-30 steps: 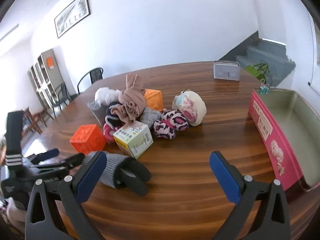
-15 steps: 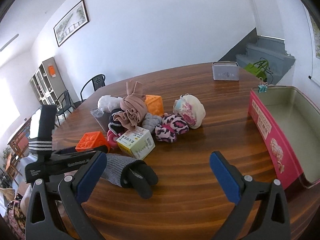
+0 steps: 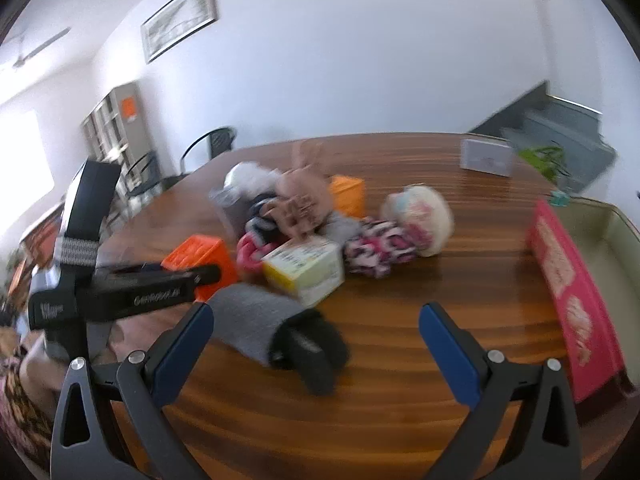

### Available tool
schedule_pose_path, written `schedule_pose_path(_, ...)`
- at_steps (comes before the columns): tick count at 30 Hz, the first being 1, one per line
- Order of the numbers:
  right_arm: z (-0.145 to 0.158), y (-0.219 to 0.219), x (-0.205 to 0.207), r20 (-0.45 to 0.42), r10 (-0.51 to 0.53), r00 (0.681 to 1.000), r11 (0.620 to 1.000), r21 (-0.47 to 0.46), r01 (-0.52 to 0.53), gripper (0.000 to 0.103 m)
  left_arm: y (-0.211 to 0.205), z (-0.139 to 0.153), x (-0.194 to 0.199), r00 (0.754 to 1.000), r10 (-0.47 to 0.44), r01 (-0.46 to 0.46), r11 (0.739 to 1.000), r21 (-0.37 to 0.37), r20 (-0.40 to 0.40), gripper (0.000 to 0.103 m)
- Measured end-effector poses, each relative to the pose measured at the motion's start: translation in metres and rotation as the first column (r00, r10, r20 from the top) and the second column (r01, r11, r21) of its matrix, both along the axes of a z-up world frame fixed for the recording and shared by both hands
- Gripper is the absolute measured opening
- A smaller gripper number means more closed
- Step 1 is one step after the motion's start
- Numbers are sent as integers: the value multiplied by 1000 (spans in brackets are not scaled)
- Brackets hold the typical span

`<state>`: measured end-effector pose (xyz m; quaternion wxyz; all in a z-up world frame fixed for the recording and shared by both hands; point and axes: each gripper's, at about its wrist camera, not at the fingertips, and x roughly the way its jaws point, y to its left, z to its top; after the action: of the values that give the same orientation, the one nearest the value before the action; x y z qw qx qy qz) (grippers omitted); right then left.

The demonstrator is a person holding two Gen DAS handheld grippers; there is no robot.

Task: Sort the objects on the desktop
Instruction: 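Grasp the orange cube with left tool while right tool grasps the grey glove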

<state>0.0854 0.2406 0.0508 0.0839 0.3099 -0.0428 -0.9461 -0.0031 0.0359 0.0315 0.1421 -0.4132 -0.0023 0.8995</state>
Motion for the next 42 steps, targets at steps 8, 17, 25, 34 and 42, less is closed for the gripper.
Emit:
schedule_pose_path(8, -8, -36, -29, 75, 198, 977, 963, 169, -208, 102, -17, 0, 2, 1000, 14, -14, 1000, 22, 5, 55)
schedule_pose_path(17, -41, -38, -55, 210, 224, 952, 957, 135, -255, 69, -16, -2, 4, 1000, 8, -9, 1000, 30, 13, 55)
schedule_pose_path(25, -41, -38, -43, 188, 235, 954, 957, 125, -261, 48, -11, 4, 14, 1000, -16, 16, 1000, 24, -15, 55)
schedule_pose_path(34, -30, -31, -29, 147, 221, 964, 971, 61, -232, 46, 0, 16, 25, 997, -32, 33, 999, 7, -65, 55)
schedule_pose_path(42, -16, -14, -13, 90, 161, 983, 987, 5, -162, 46, 5, 17, 31, 993, -15, 11, 999, -38, -116, 55)
